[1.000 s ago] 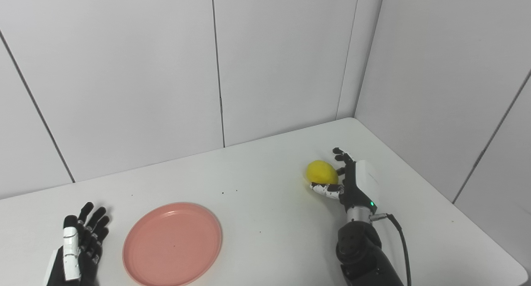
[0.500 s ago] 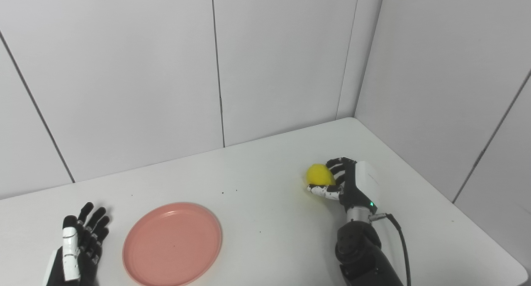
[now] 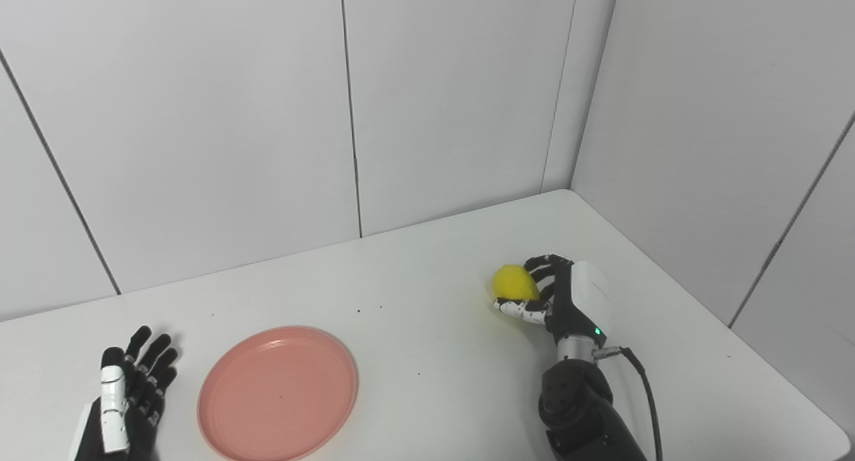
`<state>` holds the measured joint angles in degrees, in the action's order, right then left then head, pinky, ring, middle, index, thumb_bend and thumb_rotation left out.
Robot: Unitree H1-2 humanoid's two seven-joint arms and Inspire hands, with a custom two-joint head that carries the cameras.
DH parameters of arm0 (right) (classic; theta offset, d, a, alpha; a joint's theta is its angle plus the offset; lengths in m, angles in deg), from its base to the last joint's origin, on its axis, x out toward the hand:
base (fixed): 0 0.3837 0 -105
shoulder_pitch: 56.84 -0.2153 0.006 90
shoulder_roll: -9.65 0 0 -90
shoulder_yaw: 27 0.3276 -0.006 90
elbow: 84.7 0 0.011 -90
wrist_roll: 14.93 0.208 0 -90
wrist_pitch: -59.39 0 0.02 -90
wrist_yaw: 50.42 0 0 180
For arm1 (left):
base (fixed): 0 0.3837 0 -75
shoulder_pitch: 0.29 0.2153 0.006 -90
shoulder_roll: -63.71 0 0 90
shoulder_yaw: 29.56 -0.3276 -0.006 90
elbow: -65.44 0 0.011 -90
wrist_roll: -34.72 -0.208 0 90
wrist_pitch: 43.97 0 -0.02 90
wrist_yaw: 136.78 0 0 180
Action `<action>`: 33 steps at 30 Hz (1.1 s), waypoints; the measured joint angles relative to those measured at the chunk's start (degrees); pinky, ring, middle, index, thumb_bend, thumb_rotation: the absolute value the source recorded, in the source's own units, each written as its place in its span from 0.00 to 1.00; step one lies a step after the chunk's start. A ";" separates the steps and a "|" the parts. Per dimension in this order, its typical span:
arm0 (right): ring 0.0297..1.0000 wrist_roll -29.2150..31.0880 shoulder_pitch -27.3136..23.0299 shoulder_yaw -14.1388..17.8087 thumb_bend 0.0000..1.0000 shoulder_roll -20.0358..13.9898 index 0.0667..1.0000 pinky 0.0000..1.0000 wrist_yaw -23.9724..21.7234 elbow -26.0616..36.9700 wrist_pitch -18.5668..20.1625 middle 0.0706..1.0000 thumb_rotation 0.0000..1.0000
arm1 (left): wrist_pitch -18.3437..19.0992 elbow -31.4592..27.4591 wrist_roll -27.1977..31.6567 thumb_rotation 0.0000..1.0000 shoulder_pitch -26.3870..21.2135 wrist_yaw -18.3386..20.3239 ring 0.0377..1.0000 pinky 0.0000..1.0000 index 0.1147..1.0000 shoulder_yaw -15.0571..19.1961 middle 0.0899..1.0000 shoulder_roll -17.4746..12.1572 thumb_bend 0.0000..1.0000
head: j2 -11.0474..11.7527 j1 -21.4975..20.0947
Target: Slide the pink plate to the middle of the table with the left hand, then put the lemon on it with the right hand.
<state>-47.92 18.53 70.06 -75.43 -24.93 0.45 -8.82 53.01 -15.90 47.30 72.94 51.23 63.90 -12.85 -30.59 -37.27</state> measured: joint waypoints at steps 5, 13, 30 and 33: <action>0.35 0.03 0.62 -0.27 0.51 0.50 0.50 0.24 1.42 1.57 -1.19 0.43 0.00 | 0.04 -0.06 -0.01 1.00 0.01 0.00 0.92 0.96 0.91 -0.02 0.90 -0.01 0.58 | 0.00 0.17; 0.35 0.03 0.83 -1.67 0.51 1.64 0.52 0.31 3.60 5.44 -6.07 0.44 0.00 | 0.04 -0.06 -0.15 1.00 0.02 -0.01 0.92 0.96 0.91 -0.08 0.90 -0.01 0.59 | -0.09 0.53; 0.38 -1.03 1.12 -7.98 0.51 3.62 0.51 0.39 2.63 7.66 -9.01 0.44 0.00 | -0.05 -0.04 -0.30 1.00 0.06 0.04 0.92 0.95 0.90 -0.59 0.91 0.10 0.61 | -0.61 2.46; 0.39 -1.05 1.15 -9.75 0.51 4.01 0.51 0.39 2.25 7.63 -9.71 0.44 0.00 | -0.71 0.21 -0.38 1.00 0.08 0.07 0.93 0.95 0.91 -0.81 0.91 0.09 0.62 | -0.88 3.16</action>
<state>-48.98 19.67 60.31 -71.42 -22.68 8.08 -18.53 52.30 -15.70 46.92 73.02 51.30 63.09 -12.75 -31.46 -34.11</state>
